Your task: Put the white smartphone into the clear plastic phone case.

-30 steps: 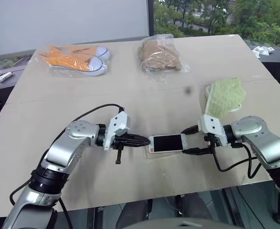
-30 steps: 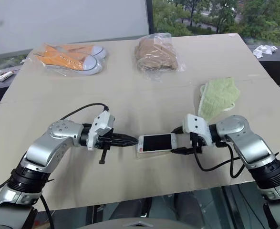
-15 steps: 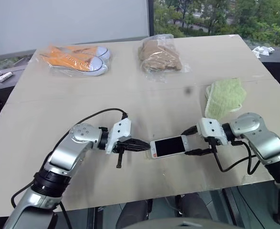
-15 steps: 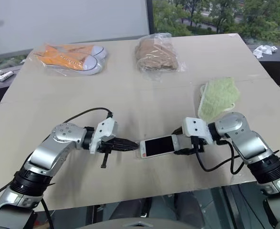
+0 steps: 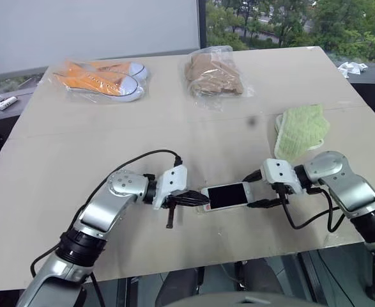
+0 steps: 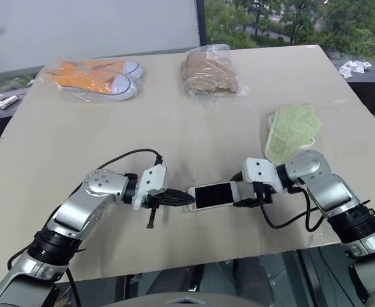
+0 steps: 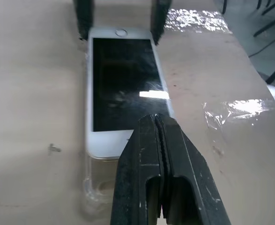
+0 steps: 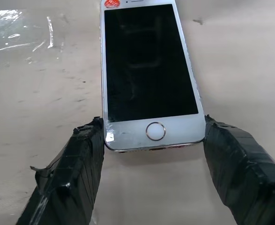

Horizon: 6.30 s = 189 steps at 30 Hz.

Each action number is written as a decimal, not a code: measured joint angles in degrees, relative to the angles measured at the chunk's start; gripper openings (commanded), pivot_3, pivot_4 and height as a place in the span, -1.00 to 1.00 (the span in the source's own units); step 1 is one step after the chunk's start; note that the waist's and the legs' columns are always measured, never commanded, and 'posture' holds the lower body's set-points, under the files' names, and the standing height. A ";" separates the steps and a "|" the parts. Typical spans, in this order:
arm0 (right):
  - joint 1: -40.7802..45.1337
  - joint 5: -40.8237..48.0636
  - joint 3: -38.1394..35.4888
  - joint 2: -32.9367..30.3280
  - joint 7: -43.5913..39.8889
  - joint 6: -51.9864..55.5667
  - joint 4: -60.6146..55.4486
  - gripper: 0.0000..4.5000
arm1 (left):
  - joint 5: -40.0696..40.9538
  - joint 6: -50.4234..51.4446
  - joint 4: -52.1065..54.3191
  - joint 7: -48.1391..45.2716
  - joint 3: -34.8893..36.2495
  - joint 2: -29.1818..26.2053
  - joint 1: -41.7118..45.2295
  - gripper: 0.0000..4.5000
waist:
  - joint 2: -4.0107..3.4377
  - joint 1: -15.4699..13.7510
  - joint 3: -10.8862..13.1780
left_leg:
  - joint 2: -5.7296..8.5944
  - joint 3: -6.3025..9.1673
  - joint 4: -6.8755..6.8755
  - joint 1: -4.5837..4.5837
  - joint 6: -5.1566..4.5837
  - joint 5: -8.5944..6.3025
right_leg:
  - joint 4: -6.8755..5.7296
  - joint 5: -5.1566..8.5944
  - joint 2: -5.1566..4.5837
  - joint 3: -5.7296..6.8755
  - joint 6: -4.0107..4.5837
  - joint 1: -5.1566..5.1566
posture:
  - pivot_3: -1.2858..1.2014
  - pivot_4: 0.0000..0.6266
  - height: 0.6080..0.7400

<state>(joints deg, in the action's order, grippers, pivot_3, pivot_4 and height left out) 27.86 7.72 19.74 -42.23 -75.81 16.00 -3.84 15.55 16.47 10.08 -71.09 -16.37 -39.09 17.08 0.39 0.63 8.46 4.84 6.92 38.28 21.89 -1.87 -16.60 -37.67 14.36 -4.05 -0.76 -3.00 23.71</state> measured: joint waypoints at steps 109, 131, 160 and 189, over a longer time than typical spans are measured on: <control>-3.08 2.65 -4.08 -3.99 1.95 5.11 -4.06 -0.97 | 6.87 4.42 1.61 4.05 15.24 -7.63 -12.96 -1.00 | -0.04 -1.10 -0.18 | 0.02 0.07 0.04 -0.01 0.00 0.00 | 0.00 0.00 -0.03 0.01 0.00 -0.03 | 0.03 -0.52 1.00; -4.19 1.82 -3.79 -5.08 0.73 6.03 -5.50 -0.97 | 2.40 0.78 -1.47 5.95 7.23 -0.90 -10.20 -1.00 | -0.03 -1.33 -0.18 | 0.02 0.05 0.02 -0.02 0.00 0.00 | -0.01 0.00 -0.02 -0.02 0.00 -0.03 | 0.03 -0.52 1.00; -2.71 1.85 -0.49 -2.10 1.63 8.90 -8.64 -0.97 | -0.91 1.66 -1.82 10.54 2.91 5.72 -6.65 -1.00 | -0.03 -1.43 -0.18 | 0.03 0.06 0.06 -0.03 0.00 0.00 | -0.03 0.00 -0.02 0.00 -0.01 -0.06 | 0.03 -0.52 1.00; -2.23 1.50 -2.15 -6.11 0.34 7.62 -5.00 -0.97 | -0.79 1.51 -1.80 10.27 2.89 5.18 -6.74 -1.00 | -0.03 -1.37 -0.19 | 0.03 0.05 0.05 -0.05 0.00 0.00 | -0.03 0.00 -0.02 -0.02 -0.01 -0.06 | 0.03 -0.52 1.00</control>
<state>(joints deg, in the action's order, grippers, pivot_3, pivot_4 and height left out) 25.64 9.23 17.59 -48.34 -75.47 23.61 -8.84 14.76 17.98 8.28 -60.82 -13.48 -33.91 10.34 0.36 -0.74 8.28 4.87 6.97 38.33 21.84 -1.87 -16.60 -37.70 14.36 -4.07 -0.78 -3.01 23.65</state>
